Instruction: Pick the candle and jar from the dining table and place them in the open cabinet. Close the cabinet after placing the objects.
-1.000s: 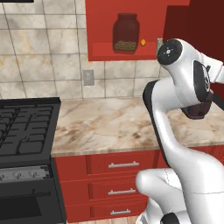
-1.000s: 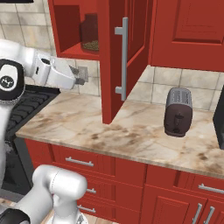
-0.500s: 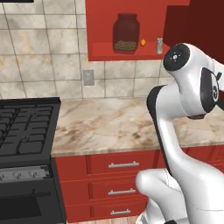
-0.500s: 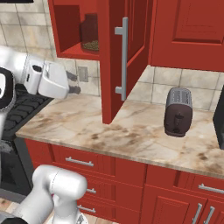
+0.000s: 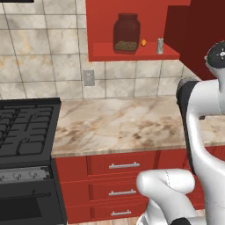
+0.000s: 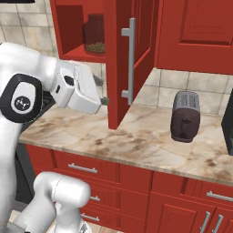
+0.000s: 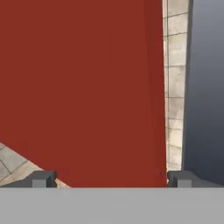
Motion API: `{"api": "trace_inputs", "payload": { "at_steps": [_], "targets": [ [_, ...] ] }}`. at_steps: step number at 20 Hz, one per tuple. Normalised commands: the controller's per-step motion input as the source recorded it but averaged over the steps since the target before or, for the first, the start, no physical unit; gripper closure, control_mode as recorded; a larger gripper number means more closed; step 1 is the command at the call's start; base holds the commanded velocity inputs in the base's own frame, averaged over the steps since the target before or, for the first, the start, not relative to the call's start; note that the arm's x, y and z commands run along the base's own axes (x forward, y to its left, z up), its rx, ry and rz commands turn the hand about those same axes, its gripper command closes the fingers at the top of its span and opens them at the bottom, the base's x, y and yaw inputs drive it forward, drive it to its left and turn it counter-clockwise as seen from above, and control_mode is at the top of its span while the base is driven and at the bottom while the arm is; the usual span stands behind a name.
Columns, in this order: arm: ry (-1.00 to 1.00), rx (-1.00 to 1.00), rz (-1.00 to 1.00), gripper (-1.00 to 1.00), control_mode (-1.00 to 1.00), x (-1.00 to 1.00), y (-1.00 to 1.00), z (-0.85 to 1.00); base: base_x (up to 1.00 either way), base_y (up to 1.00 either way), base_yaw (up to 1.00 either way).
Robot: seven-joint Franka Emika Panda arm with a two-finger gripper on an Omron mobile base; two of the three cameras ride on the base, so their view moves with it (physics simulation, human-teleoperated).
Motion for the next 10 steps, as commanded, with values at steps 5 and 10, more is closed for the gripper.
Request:
{"api": "trace_inputs", "payload": {
  "at_steps": [5,10],
  "targets": [
    [-0.15,0.18,0.00,-1.00,-1.00,-0.59,-0.62,0.00,0.00,0.00,0.00],
    [-0.16,0.20,0.00,-1.00,-1.00,-0.70,-0.57,-0.02,0.00,0.00,0.00]
  ]
}}
